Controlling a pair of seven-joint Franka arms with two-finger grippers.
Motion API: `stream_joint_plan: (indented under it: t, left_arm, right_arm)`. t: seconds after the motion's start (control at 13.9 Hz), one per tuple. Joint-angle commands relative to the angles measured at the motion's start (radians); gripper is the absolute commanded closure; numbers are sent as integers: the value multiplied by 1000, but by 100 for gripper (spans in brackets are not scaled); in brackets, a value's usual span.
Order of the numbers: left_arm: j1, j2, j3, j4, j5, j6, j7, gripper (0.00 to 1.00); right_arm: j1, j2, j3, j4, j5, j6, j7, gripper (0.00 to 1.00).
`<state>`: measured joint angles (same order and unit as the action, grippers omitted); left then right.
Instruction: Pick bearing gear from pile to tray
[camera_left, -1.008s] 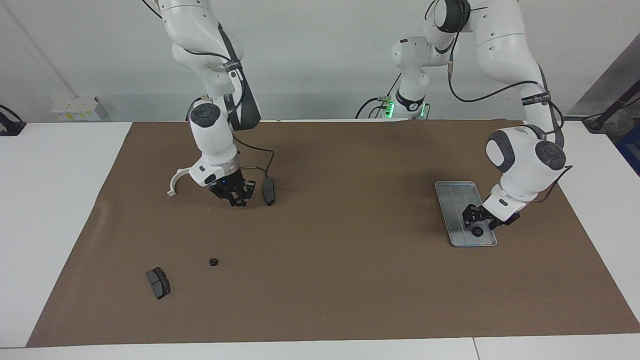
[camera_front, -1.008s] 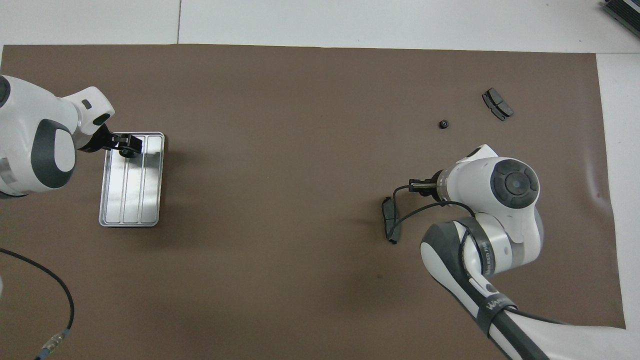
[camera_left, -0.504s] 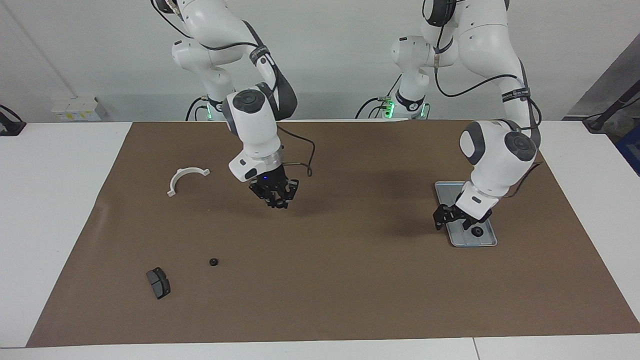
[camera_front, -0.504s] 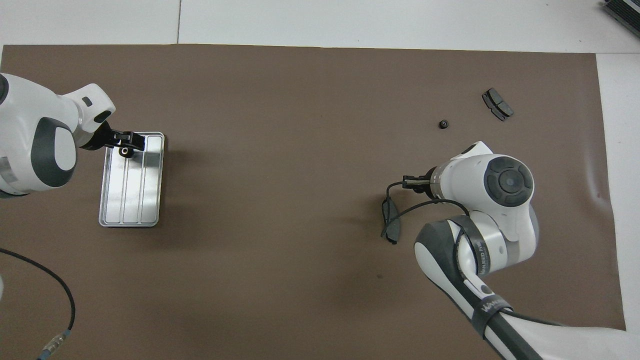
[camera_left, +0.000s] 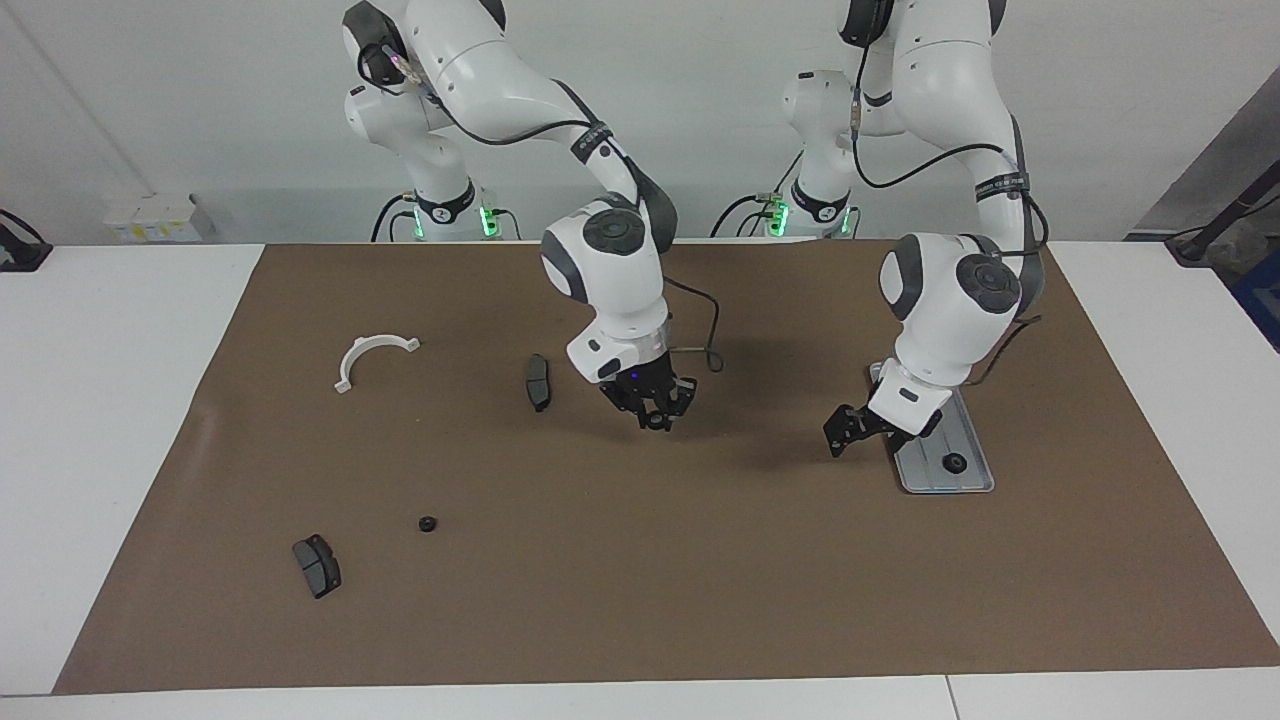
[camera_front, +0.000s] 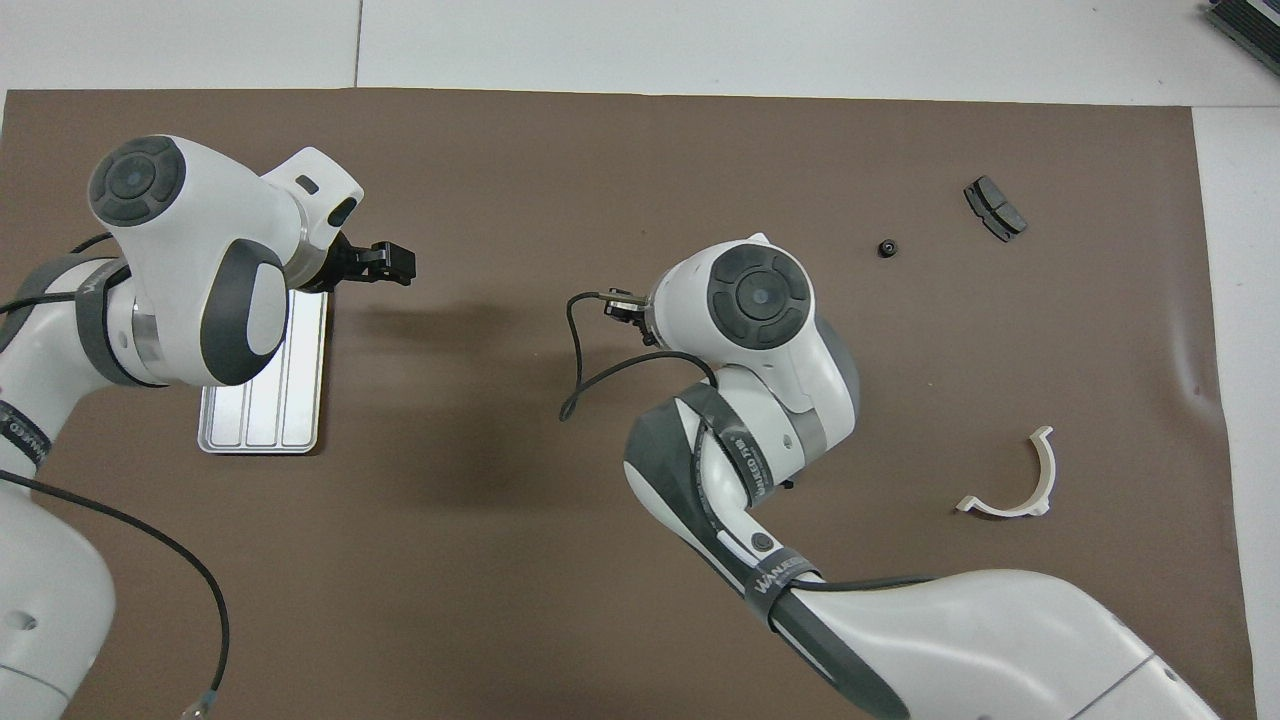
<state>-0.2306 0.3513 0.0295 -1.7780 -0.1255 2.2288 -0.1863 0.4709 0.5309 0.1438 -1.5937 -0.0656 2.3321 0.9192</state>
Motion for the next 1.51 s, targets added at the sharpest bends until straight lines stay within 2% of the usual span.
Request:
stream_joint_plan:
  t: [0.0,0.14,0.22,0.29,0.36,0.43,0.5,0.79,1.01,1.22,1.44]
  left_arm:
    - [-47,-18,15,-21,-13,55,-89,0]
    - [-56,-18,15,-21,-13,65,-133,0]
    - [-59,-18,15,-21,-13,66,-145,0]
    - [-59,-18,14,-21,-13,75,-178,0]
    - [-59,-17,13,-21,-13,106,-229,0]
    - [-68,-14,13,-23,-13,144,-264,0]
    - [-82,-11,13,-23,-13,173,-284,0]
    - [-142,-6,13,-24,-13,234,-356,1]
    - [-222,5,13,-26,-13,316,-438,8]
    - [-306,67,18,-14,-6,383,-455,9]
    - [-332,90,15,-14,32,397,-441,12]
  right_arm:
    - [27,69,-3,64,-33,-13,75,100]
    - [43,84,-3,64,-43,7,86,100]
    - [40,81,-3,52,-72,21,84,86]
    - [41,81,-3,40,-97,24,83,55]
    - [40,81,-3,28,-105,23,81,30]
    - [38,80,-3,26,-105,18,81,9]
    - [31,78,-3,31,-105,10,78,0]
    - [-36,51,-4,28,-105,4,-14,0]
    - [-104,18,-4,20,-102,-23,-121,0]
    - [-185,-17,-3,-9,-97,-40,-267,0]
    - [-274,-17,-1,-3,-88,-62,-411,0]
